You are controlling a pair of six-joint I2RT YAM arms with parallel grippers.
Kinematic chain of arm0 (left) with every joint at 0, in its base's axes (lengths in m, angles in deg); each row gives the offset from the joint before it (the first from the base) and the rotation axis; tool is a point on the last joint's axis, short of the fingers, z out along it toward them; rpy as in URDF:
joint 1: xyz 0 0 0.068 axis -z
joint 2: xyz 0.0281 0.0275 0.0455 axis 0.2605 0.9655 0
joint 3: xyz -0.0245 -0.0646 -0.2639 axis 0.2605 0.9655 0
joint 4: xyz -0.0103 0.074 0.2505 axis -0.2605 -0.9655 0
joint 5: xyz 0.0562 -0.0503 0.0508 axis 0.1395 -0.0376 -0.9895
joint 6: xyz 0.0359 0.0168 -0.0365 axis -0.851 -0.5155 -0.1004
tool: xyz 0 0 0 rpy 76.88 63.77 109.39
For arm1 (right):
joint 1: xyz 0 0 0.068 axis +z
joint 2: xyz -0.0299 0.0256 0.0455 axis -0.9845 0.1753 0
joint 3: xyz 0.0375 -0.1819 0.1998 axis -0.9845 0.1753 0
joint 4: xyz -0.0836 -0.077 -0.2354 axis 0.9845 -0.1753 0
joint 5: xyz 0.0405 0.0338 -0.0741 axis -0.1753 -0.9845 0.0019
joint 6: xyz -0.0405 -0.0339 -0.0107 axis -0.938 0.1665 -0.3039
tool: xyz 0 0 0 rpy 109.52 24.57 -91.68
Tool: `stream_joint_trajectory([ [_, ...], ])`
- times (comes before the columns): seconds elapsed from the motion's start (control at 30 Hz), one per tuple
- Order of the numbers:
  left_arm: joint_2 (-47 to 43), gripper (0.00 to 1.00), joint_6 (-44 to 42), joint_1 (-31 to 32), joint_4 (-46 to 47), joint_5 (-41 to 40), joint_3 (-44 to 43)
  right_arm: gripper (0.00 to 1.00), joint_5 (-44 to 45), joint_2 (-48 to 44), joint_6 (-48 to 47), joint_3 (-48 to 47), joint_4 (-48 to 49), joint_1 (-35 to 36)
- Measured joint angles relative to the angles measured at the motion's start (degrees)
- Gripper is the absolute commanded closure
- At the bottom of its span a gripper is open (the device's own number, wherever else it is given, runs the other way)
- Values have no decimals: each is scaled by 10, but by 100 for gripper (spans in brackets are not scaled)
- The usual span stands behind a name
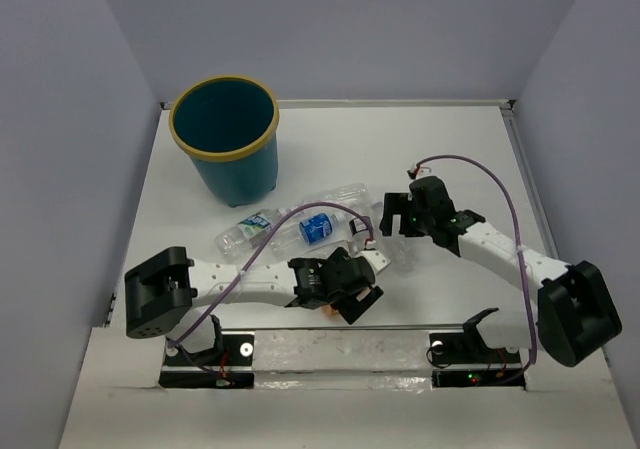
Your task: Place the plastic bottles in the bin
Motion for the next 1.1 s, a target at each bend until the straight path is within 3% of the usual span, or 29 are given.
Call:
stream_joint_trajectory([
  [0.17, 37, 2, 17, 0, -7, 17, 0, 6, 27, 63, -19, -32, -14, 10],
  [0.43, 47, 29, 29, 0, -8, 31, 0, 20, 33, 133, -35, -79, -33, 13],
  [0.47, 48, 32, 30, 0, -8, 32, 0, 23, 33, 139, -36, -82, -34, 13],
  [0.5, 48, 40, 30, 0, -8, 33, 0, 26, 33, 149, -37, -88, -35, 13],
  [0.53, 48, 41, 31, 0, -8, 35, 0, 30, 33, 152, -38, -90, -36, 13],
  [0.57, 48, 46, 31, 0, -8, 37, 0, 40, 33, 160, -38, -94, -36, 13],
  [0.63, 48, 51, 32, 0, -8, 39, 0, 51, 33, 167, -39, -99, -37, 13],
  [0.73, 47, 58, 34, 0, -10, 41, -2, 58, 36, 166, -38, -105, -34, 13],
  [0.87, 23, 58, 36, 0, -13, 39, -4, 64, 48, 136, -36, -97, -47, 13],
  [1.1, -134, 58, 38, -21, -6, -11, -67, 67, 57, -58, -27, -76, -55, 13],
])
